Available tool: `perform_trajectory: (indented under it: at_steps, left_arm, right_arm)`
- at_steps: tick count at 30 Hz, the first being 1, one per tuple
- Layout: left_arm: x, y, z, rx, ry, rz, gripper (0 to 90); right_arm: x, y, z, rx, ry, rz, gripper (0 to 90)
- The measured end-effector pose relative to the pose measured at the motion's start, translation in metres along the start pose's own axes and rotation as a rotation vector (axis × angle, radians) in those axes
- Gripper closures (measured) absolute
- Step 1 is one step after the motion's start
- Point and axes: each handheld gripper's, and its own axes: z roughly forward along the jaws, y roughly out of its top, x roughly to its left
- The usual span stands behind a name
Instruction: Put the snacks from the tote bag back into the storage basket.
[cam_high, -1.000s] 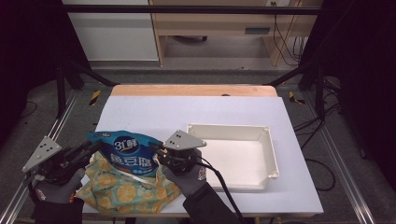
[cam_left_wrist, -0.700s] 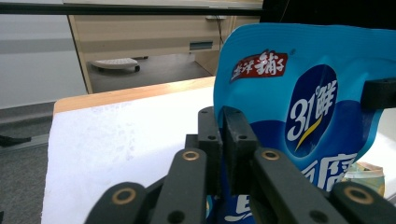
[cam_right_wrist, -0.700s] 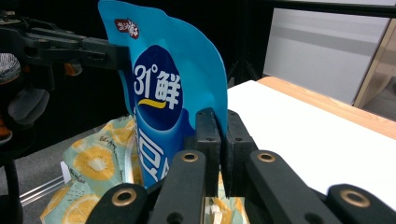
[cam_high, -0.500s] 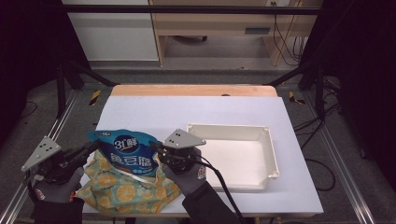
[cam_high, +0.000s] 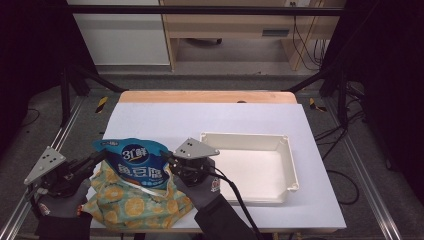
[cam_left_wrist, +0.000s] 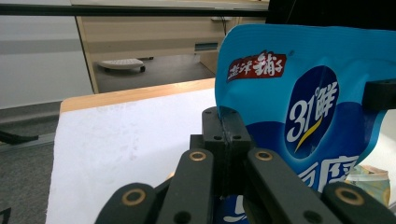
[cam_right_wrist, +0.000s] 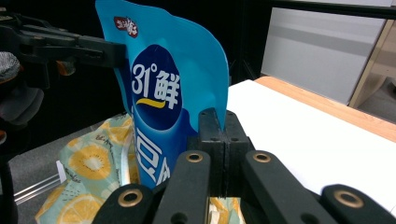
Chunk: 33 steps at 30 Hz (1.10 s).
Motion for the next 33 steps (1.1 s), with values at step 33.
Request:
perform_trajectory:
  at_steps: [33]
  left_arm:
    - [-0.006, 0.023, -0.015, -0.077, -0.012, 0.011, 90.0]
  right_arm:
    - [0.000, 0.027, -0.009, -0.045, -0.020, -0.029, 90.0]
